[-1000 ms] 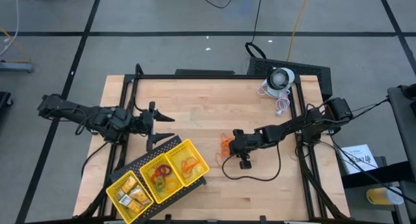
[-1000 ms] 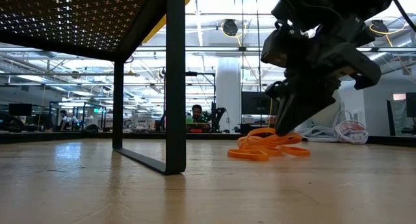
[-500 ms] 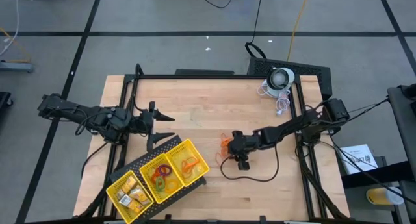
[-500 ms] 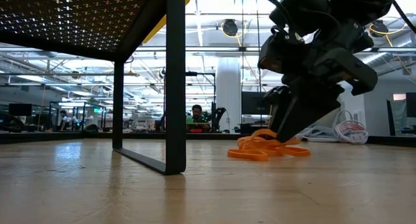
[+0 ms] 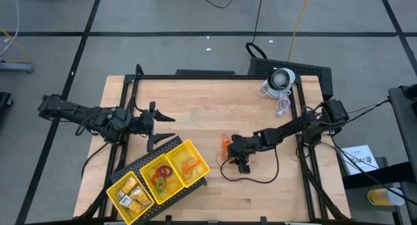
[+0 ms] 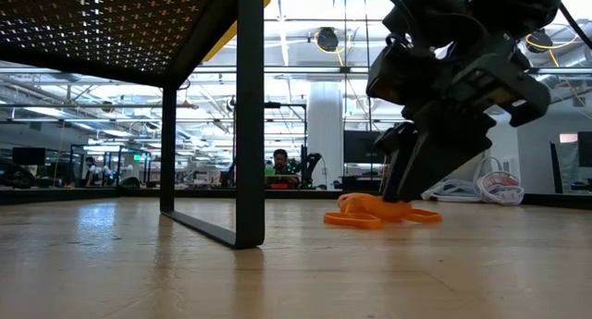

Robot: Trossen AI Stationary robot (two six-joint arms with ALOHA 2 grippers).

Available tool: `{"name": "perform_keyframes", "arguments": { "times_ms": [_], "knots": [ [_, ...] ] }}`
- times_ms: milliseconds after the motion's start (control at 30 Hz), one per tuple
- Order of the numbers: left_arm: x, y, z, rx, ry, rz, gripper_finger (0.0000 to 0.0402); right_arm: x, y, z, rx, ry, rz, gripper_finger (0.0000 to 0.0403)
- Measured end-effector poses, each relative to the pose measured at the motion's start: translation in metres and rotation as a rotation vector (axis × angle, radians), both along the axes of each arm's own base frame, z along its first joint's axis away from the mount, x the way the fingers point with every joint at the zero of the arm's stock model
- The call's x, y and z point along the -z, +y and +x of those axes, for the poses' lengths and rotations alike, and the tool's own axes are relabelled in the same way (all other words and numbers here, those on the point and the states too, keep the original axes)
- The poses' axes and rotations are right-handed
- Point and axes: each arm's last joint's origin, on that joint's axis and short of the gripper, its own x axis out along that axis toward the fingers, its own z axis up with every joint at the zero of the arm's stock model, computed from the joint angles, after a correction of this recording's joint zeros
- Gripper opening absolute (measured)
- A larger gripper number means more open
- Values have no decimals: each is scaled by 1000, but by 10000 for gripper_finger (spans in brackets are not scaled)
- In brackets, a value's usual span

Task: Pick & Place Office Desk Supplies
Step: Put the orange rubber band into the right yellow bin on the shelf

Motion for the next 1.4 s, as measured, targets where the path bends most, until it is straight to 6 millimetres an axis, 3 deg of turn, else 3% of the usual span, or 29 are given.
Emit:
{"name": "perform_keyframes", "arguments": {
  "times_ms": [433,600,733,1067,1200,1400],
  "knots": [
    [0,0,0,0,-1,-1,269,2,3,-1,-47,-2,-41,42],
    [0,0,0,0,-1,-2,269,9,4,1,-50,3,-44,33],
    [0,0,0,0,-2,-2,269,11,5,5,-45,-24,-31,50],
    [0,0,0,-1,-2,-5,269,5,5,8,-45,-82,-24,142],
    [-1,0,0,0,-6,-4,269,11,6,10,-31,-71,-13,146],
    [-1,0,0,0,-9,-4,269,18,7,12,-45,-68,11,120]
  ]
}}
